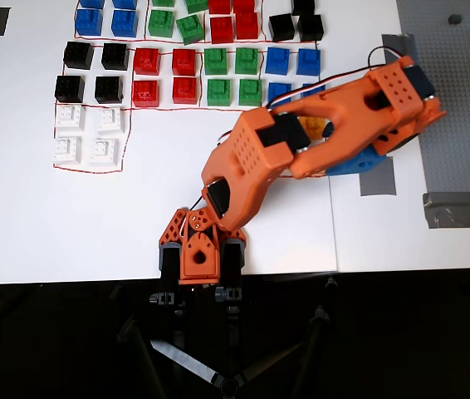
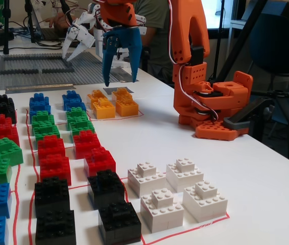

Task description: Grab the block and put it in the grey marker

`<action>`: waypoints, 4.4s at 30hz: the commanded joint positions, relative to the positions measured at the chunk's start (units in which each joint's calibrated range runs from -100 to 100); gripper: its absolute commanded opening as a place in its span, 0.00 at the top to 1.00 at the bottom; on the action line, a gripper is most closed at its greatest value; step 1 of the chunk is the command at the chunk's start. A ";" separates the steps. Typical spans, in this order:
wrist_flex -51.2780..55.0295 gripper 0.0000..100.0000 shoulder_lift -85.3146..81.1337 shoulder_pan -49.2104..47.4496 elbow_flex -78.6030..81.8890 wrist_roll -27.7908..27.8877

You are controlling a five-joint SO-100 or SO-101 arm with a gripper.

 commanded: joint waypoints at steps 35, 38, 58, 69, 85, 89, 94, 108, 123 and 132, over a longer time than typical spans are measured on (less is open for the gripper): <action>-8.27 0.96 4.09 -3.21 1.41 -1.90; -8.60 1.00 4.09 -3.21 1.50 -1.86; 5.52 1.00 -3.34 -2.46 -16.75 1.90; 5.44 1.00 12.73 4.44 -43.62 4.69; 5.60 1.00 23.87 11.52 -47.34 8.74; 5.44 1.00 25.42 11.10 -47.16 8.21; 5.36 1.00 27.49 10.27 -47.07 7.57; 3.81 0.70 31.03 11.85 -48.25 6.84; 5.36 0.65 24.04 13.26 -50.79 8.25; 5.52 0.78 10.31 11.35 -44.17 7.91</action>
